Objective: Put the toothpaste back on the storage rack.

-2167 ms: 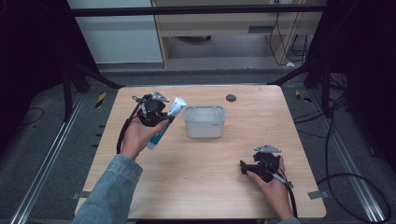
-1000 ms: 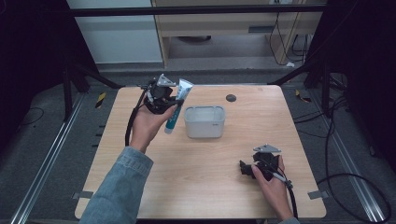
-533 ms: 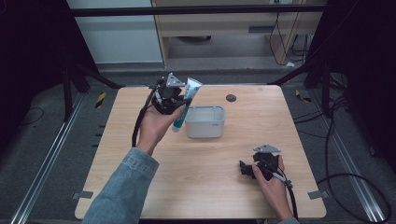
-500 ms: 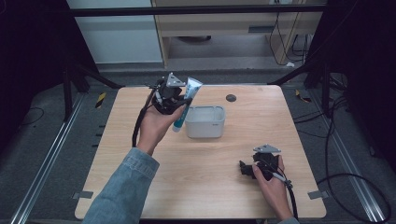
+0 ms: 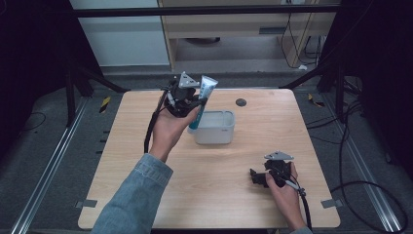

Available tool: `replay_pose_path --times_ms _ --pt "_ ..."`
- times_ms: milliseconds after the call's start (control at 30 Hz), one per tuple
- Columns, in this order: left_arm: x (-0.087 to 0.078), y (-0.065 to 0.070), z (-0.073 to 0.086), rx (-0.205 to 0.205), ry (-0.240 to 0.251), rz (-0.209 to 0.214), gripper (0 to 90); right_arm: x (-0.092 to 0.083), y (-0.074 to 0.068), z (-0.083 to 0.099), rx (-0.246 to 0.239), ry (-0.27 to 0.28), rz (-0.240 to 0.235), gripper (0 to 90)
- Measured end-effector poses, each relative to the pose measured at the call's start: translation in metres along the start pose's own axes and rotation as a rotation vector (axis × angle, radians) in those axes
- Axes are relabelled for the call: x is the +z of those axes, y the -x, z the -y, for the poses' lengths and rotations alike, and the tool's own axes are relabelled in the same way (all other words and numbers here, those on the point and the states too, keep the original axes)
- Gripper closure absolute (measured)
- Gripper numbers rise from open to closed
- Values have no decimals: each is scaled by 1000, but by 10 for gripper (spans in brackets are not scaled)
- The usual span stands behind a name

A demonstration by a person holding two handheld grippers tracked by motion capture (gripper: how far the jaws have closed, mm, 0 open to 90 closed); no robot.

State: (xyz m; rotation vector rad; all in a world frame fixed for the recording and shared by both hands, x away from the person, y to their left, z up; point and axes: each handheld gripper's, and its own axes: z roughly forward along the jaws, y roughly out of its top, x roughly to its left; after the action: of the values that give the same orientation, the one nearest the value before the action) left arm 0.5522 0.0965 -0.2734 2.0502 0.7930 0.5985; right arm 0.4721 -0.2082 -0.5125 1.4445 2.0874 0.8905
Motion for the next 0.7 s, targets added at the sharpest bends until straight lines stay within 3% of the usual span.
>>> replay_pose_path --times_ms 133,367,467,700 --pt "9 -2 -4 -16 13 -33 778 0 0 0 -1 -1 0 4" --pt "13 -1 -13 -15 49 -15 778 0 0 0 3 -2 -2 4" --pt "20 -2 -14 13 37 -32 777 0 0 0 4 -1 -2 4" --pt "28 -6 -14 -16 60 -10 778 0 0 0 4 -1 -2 4"
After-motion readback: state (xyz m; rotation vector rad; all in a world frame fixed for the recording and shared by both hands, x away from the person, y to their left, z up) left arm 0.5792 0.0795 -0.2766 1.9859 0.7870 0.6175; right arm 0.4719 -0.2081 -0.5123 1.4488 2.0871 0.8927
